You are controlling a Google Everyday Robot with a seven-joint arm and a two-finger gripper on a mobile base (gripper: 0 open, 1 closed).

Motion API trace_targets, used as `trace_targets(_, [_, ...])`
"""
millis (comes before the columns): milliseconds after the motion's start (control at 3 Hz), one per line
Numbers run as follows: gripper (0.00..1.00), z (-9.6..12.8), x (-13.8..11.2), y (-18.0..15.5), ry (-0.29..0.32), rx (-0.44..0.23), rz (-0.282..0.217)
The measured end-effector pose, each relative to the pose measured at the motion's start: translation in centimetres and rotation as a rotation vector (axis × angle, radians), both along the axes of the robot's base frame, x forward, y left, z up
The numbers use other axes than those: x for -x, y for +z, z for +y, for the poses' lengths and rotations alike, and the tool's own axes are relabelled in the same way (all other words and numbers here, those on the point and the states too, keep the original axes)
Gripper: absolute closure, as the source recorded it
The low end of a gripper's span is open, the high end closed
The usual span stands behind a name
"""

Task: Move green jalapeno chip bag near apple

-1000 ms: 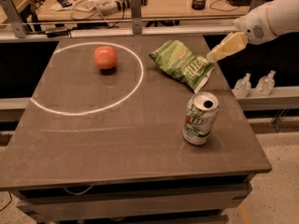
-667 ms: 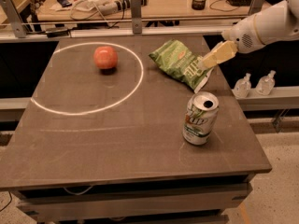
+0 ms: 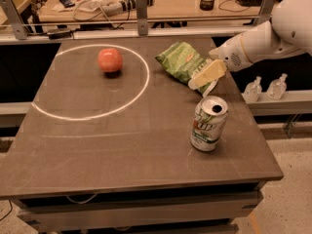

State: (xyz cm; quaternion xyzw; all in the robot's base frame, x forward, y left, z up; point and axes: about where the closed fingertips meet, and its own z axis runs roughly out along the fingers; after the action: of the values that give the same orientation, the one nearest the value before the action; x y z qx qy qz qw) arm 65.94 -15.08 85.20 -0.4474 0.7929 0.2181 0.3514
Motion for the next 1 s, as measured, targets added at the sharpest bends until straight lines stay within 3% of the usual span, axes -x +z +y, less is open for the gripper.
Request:
trace_targets(333, [0.0,2.2,0.1,-0.2,0.058,-0.025,-0.032])
trace_targets(1000, [0.39,4.2,-1.0,-0.4,0.137,-0.037,-0.11])
